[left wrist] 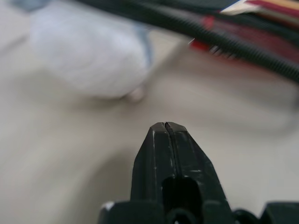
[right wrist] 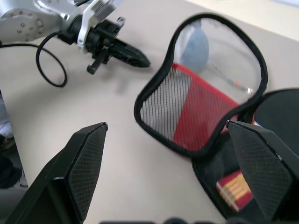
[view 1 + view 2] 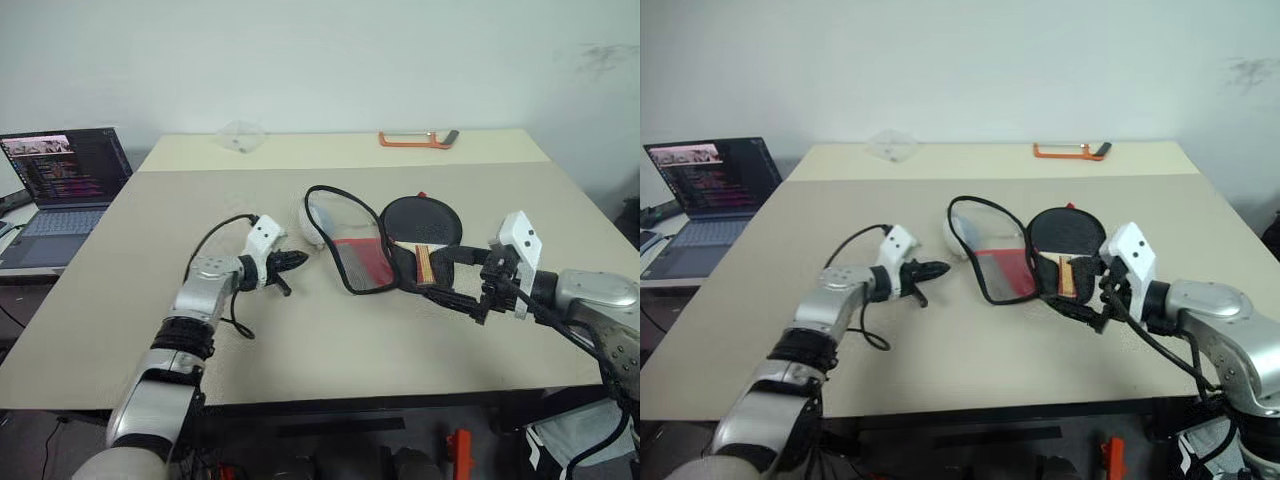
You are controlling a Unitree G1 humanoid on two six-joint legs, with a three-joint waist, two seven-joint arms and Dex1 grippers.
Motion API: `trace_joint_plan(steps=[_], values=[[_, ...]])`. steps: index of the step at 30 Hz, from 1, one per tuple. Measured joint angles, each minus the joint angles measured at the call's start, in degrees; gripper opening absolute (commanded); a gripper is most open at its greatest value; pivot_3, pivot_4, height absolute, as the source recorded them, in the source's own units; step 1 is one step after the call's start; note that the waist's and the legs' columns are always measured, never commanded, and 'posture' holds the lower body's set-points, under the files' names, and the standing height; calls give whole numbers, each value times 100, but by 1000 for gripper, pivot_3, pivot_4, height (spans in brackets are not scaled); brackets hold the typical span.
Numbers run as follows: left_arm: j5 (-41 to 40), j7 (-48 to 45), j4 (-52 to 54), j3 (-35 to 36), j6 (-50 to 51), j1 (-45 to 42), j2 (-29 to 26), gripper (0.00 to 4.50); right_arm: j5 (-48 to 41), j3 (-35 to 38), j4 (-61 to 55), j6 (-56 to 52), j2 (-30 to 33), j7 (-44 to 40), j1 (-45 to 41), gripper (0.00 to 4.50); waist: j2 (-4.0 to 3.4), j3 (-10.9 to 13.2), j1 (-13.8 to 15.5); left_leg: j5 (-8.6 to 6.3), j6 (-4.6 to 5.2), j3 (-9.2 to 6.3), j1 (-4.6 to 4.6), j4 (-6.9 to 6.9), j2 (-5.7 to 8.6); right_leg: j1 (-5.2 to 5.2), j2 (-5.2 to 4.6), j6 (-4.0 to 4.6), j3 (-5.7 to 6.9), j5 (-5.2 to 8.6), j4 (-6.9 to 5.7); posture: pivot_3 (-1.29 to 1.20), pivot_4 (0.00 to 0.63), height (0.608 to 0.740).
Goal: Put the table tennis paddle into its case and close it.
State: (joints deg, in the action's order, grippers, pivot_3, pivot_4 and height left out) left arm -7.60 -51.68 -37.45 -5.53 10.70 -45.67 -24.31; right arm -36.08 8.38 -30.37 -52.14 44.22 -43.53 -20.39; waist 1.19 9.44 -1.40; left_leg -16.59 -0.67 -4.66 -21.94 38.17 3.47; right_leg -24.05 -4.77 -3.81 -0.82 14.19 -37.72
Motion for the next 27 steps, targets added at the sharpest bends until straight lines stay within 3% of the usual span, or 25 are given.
trace_joint_plan(steps=[15, 21, 27], values=[[-55, -318, -1874, 141, -752, -2663, 1852, 133, -544, 849, 70, -451, 708, 13, 447, 4500, 50, 30, 62, -2, 4, 11, -4, 3, 1, 1, -1, -4, 0, 1, 3, 0, 150, 740], [6, -430, -2251, 141, -1084, -2619, 1943, 133, -306, 694, 421, -431, 497, 446, 268, 4500, 55, 33, 0, -2, 4, 12, 1, 14, 2, 1, -2, -5, -4, 0, -12, 0, 150, 740], [-54, -990, -1651, 213, -1151, -1711, 1194, 133, 225, 240, 1751, -373, -113, 1089, -461, 4500, 49, 32, -61, 0, 1, 14, 7, 14, -3, -7, 4, -3, -15, -1, -25, 0, 150, 740]])
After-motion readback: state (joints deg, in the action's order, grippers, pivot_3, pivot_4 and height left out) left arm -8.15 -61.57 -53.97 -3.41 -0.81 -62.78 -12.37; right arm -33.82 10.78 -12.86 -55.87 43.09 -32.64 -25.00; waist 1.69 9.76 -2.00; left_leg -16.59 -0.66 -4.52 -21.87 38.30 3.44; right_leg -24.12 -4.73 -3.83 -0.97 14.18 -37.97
